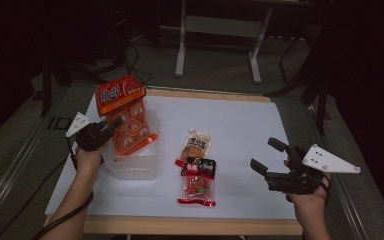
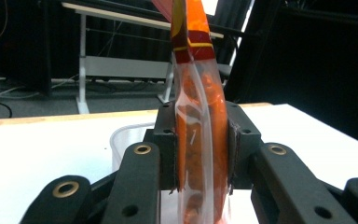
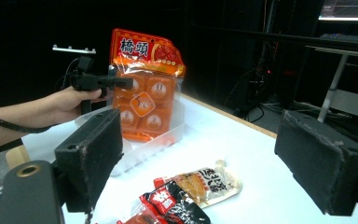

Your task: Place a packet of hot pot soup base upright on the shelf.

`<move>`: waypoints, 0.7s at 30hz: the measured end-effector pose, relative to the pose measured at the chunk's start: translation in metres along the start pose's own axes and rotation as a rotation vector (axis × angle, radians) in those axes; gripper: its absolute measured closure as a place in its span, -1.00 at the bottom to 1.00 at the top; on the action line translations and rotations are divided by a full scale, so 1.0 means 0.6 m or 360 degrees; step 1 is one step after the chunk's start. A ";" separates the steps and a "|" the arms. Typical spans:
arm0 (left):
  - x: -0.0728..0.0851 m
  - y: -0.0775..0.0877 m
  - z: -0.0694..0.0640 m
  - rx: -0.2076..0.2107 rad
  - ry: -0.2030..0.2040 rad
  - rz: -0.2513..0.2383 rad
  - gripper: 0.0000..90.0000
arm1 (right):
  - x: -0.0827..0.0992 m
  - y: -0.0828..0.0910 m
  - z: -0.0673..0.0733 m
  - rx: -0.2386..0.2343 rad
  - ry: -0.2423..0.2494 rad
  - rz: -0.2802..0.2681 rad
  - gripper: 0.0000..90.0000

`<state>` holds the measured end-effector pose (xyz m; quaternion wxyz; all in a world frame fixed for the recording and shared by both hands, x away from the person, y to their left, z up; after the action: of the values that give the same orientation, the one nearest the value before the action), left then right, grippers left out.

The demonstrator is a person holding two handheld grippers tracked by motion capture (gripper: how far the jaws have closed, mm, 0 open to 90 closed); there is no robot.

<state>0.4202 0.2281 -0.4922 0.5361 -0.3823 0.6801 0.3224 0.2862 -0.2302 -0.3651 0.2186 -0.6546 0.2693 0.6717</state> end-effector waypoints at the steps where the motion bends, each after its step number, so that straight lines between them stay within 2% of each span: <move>1: -0.001 -0.001 0.000 0.0005 -0.0001 0.0003 0.58 | 0.000 0.000 0.000 -0.0001 -0.0003 0.0000 -0.67; 5: -0.002 -0.001 0.003 0.0010 -0.0043 0.0029 0.55 | 0.000 0.001 -0.001 0.0000 -0.0002 0.0001 -0.67; 7: -0.002 -0.002 0.006 -0.0007 -0.0123 0.0068 0.48 | 0.001 0.000 -0.001 0.0001 -0.0008 0.0002 -0.67; 9: -0.002 -0.002 0.007 -0.0010 -0.0133 0.0090 0.38 | 0.002 -0.001 -0.001 0.0000 -0.0006 0.0006 -0.67; 11: -0.004 -0.002 0.007 -0.0004 -0.0104 0.0111 0.30 | 0.002 -0.002 0.000 -0.0002 -0.0004 0.0011 -0.67; 14: -0.008 -0.001 0.004 0.0013 -0.0049 0.0136 0.05 | 0.003 -0.003 0.000 -0.0003 -0.0006 0.0016 -0.67; 16: -0.012 0.001 0.001 0.0005 -0.0074 0.0130 -0.04 | 0.003 -0.003 0.001 -0.0004 -0.0007 0.0016 -0.67; 19: -0.019 0.004 -0.002 0.0012 -0.0034 0.0137 -0.32 | 0.003 -0.003 0.001 -0.0005 -0.0007 0.0015 -0.67; 21: -0.023 0.008 -0.005 0.0018 -0.0048 0.0139 -0.44 | 0.003 -0.003 0.001 -0.0003 -0.0009 0.0013 -0.67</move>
<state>0.4164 0.2302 -0.4779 0.5339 -0.3444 0.6898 0.3472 0.2866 -0.2286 -0.3671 0.2160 -0.6517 0.2707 0.6748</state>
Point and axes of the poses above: each handheld gripper's, and its own axes: y roughly backward along the jaws, x roughly out of its underside, z roughly to its left, the point moved 7 cm from there along -y, roughly forward along the jaws, and after that the axes turned 6 degrees about -z, right-handed, at the moved point
